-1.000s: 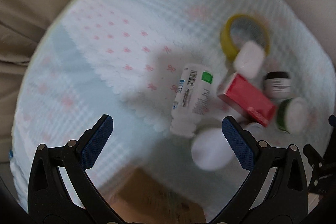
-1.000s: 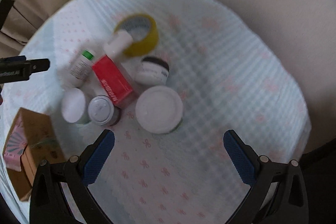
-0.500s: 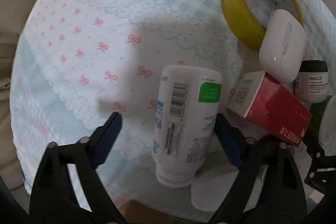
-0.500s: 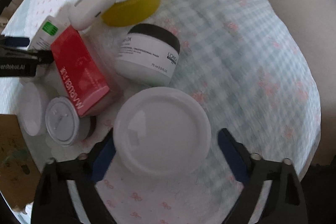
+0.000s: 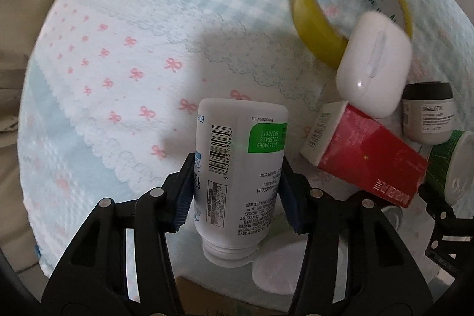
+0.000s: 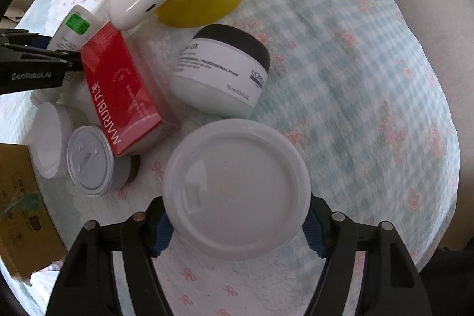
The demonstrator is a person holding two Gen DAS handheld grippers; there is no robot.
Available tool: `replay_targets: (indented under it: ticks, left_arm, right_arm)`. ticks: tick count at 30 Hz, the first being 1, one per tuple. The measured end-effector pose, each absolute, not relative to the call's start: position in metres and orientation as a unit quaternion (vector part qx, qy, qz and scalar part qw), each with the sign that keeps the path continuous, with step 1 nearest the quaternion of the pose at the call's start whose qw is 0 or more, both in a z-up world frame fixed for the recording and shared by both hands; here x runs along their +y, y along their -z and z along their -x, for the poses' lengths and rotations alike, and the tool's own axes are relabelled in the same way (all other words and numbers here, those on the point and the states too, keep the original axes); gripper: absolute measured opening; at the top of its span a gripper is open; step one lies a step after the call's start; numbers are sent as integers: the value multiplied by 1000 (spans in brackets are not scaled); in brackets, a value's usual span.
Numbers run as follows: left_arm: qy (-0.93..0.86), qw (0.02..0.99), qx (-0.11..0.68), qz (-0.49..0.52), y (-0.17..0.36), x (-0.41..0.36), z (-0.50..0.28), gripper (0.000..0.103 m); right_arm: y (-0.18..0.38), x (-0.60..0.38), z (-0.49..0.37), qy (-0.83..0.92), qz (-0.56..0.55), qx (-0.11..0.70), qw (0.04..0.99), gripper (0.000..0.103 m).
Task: Organize rigid objects
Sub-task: 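Grasp the white pill bottle with the left tool while the right tool grasps the large white jar, then carry the pill bottle and white jar into the cardboard box and release both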
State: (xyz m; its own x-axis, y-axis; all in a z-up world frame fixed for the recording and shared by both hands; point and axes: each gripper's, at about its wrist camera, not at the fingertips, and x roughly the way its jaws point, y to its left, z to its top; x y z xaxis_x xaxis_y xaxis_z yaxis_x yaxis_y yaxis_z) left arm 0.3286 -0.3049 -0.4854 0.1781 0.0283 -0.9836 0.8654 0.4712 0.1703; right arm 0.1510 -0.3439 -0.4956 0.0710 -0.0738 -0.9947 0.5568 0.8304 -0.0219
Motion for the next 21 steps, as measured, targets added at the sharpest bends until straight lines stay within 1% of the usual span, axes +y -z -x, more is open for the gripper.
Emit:
replay_targets:
  ticks: [7,10,14,21]
  left_arm:
    - [315,691,542,-361,427,-289,-308,48]
    - [314,707,531,-345,394,-279,-289,48]
    - [313,728,519,-321,347,-259,-280,48]
    - [286,779,506,-236,251,-208,-243,48]
  right_arm:
    - [458,-351,-133,226,-175,619,731,67]
    - [431,-354,-124,227,-171,604,745,67]
    - [384,-354,-113,224,-164,585,762,67]
    - [296,-333,-99,200,-141,552,797,67]
